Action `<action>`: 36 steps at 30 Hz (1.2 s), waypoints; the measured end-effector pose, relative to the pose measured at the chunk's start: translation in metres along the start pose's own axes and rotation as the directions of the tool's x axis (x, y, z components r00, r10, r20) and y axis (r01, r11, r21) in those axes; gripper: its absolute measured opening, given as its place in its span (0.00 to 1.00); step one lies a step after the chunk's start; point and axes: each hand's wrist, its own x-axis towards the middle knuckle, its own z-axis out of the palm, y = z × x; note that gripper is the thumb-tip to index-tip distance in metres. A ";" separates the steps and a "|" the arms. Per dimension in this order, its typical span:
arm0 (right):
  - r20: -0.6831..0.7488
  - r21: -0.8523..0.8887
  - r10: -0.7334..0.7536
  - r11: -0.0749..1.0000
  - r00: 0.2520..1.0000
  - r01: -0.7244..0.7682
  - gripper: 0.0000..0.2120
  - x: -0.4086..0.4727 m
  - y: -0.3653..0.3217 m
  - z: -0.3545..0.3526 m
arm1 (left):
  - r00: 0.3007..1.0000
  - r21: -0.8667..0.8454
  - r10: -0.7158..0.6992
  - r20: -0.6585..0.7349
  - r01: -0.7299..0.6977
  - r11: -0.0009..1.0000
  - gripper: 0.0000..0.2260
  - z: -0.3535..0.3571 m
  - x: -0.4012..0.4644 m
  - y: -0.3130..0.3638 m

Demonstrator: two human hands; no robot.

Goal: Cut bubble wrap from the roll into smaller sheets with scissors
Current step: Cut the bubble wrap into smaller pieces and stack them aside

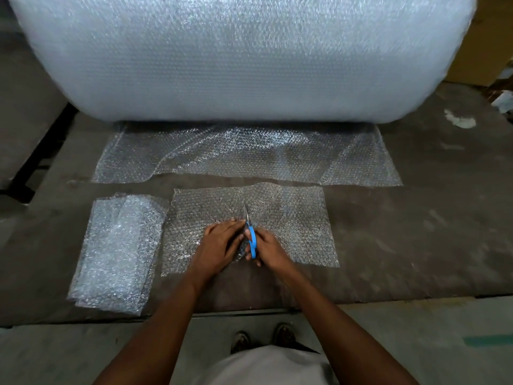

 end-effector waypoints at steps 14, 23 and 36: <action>0.016 0.044 0.024 0.999 1.000 -0.025 0.10 -0.027 0.016 -0.025 | 0.997 0.093 -0.071 -0.029 0.074 0.993 0.19 -0.008 0.030 0.007; 0.023 0.161 0.054 0.985 0.998 -0.057 0.12 -0.023 0.000 -0.012 | 0.954 0.205 -0.253 0.159 0.219 0.954 0.22 -0.024 0.129 -0.011; 0.048 0.128 0.027 0.991 0.998 -0.033 0.15 -0.023 0.002 -0.009 | 0.846 -0.073 -0.229 0.481 0.299 0.952 0.21 -0.038 0.162 -0.033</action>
